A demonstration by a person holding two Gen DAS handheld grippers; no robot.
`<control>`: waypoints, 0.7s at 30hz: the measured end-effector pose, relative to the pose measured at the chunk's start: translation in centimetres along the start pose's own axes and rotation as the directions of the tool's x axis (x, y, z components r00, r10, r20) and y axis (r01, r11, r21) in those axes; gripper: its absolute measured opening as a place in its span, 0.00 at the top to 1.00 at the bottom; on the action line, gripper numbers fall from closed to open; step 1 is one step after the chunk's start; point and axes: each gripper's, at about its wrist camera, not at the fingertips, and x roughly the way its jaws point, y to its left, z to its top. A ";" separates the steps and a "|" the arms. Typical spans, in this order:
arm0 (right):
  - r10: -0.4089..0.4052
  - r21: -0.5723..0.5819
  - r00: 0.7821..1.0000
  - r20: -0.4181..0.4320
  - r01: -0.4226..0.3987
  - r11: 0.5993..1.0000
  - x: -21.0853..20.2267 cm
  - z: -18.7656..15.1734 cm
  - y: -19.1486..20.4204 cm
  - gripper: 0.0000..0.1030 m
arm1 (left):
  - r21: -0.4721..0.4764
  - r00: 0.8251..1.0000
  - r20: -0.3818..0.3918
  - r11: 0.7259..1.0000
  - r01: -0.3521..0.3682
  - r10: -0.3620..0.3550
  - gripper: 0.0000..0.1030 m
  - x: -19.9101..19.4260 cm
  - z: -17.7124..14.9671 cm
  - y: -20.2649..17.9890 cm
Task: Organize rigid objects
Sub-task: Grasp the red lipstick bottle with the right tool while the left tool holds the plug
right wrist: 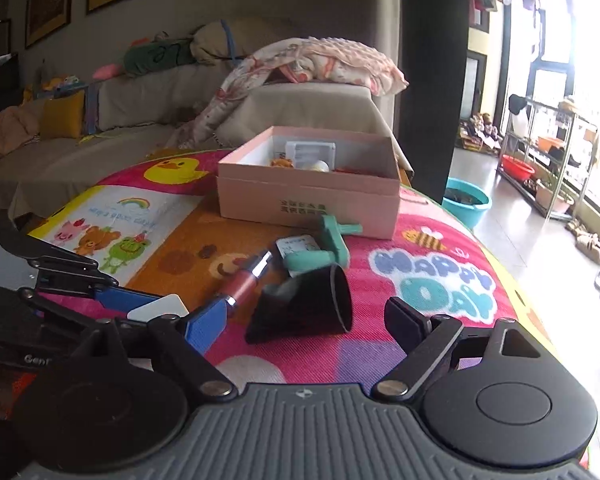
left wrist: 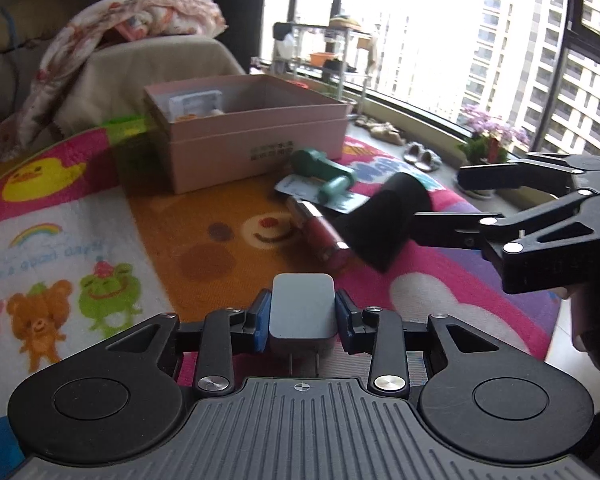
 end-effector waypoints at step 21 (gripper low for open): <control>0.106 -0.106 0.976 -0.189 -0.128 0.986 7.0 2.3 4.9 0.80 | -0.187 0.996 0.048 0.980 -0.067 0.077 0.62 -1.4 -1.2 3.9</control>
